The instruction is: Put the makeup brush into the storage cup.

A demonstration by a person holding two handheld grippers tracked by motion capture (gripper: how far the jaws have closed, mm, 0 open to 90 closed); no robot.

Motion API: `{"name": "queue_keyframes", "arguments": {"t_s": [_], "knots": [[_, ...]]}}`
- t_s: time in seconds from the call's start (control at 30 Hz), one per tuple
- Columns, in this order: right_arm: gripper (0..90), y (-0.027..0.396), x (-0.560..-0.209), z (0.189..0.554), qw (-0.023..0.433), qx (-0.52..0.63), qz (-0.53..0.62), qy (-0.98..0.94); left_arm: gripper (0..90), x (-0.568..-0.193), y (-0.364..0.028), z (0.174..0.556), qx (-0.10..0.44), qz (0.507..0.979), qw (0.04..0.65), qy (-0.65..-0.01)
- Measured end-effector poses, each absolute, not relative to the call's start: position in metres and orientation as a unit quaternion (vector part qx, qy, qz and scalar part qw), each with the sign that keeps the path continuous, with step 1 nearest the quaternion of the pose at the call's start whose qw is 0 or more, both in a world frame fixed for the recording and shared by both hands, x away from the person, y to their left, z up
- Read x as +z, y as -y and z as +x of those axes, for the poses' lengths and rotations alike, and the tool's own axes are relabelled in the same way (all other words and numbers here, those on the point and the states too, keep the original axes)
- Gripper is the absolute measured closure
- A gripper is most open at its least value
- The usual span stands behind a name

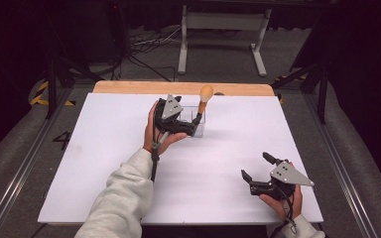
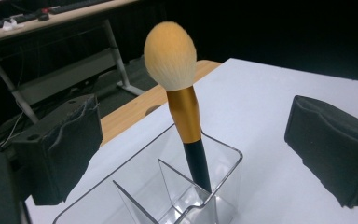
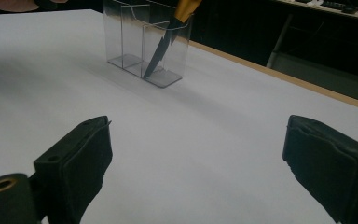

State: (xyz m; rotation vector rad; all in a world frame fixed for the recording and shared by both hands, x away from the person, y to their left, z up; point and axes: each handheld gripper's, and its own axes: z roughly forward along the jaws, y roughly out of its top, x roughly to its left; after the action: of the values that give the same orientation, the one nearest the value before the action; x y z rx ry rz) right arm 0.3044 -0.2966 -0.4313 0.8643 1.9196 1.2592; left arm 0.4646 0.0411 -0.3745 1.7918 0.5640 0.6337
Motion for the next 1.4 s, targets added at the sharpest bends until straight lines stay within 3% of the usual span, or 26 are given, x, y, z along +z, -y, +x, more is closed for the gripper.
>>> {"name": "queue_keyframes", "arguments": {"t_s": [1.4], "knots": [[8.2, 0.298, -0.428, 0.303, 0.348, 0.486, 0.334, -0.729, 1.0, -0.357, -0.109, 0.408, 0.307, 0.761, 0.534, -0.203]]}}
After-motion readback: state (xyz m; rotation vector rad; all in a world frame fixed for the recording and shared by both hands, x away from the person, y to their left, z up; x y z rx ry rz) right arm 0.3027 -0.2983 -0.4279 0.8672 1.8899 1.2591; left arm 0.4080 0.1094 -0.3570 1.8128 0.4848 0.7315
